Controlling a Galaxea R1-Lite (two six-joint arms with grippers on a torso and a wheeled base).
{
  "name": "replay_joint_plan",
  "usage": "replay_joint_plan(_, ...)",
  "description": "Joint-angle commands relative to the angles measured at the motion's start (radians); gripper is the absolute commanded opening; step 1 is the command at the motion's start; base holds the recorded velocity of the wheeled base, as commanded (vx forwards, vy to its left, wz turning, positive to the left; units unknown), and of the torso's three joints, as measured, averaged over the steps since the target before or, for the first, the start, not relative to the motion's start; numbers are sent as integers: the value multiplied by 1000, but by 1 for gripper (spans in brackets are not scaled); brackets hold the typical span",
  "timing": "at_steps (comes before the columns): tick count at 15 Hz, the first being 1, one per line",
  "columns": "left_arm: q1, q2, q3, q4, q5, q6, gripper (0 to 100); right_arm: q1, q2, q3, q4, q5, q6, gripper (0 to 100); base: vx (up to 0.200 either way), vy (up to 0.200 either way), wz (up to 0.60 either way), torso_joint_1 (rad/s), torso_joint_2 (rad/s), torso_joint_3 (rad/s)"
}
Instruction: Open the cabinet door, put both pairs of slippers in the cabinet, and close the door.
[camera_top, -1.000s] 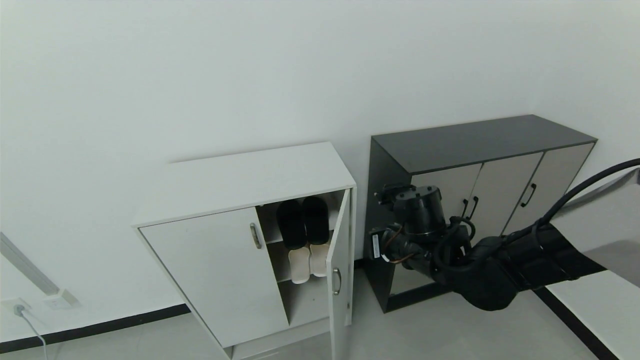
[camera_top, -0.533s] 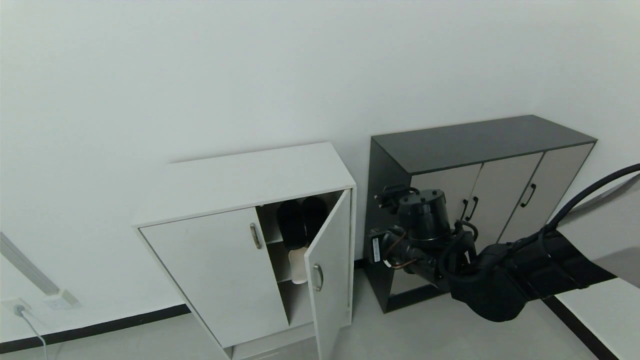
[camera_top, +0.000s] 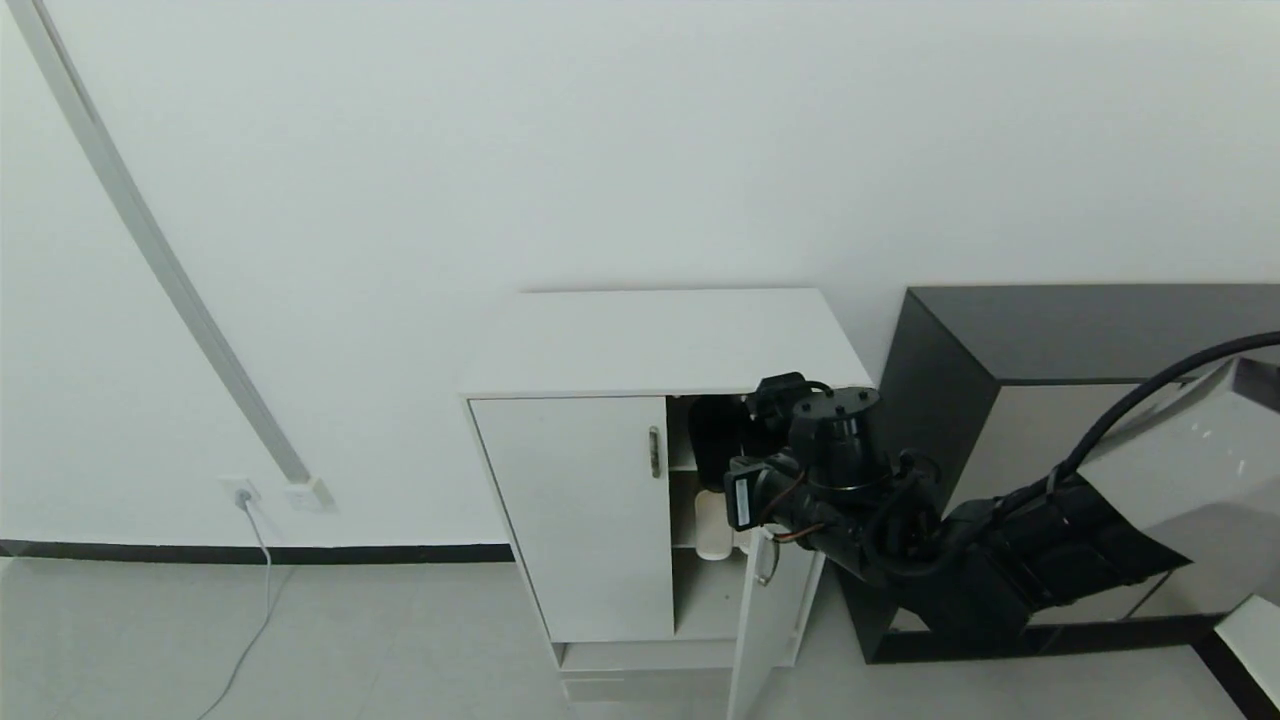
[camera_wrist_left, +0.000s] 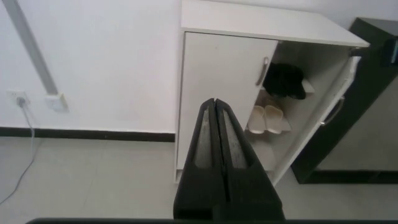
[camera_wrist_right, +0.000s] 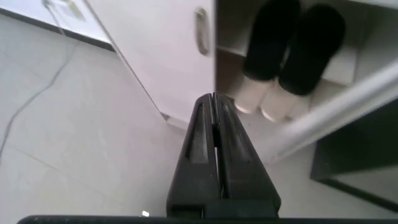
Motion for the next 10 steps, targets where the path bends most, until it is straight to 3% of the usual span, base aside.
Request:
replay_joint_plan(1, 0, 1, 0, 0, 0, 0, 0, -2, 18, 20, -18, -1, -3, 0, 0, 0, 0, 0, 0, 0)
replay_joint_plan(6, 0, 1, 0, 0, 0, 0, 0, -25, -43, 102, -89, -4, -31, 0, 0, 0, 0, 0, 0, 0)
replay_joint_plan(9, 0, 1, 0, 0, 0, 0, 0, -34, -170, 270, -89, -5, -50, 0, 0, 0, 0, 0, 0, 0)
replay_joint_plan(10, 0, 1, 0, 0, 0, 0, 0, -38, -195, 300, -89, -5, -50, 0, 200, 0, 0, 2, 2, 2)
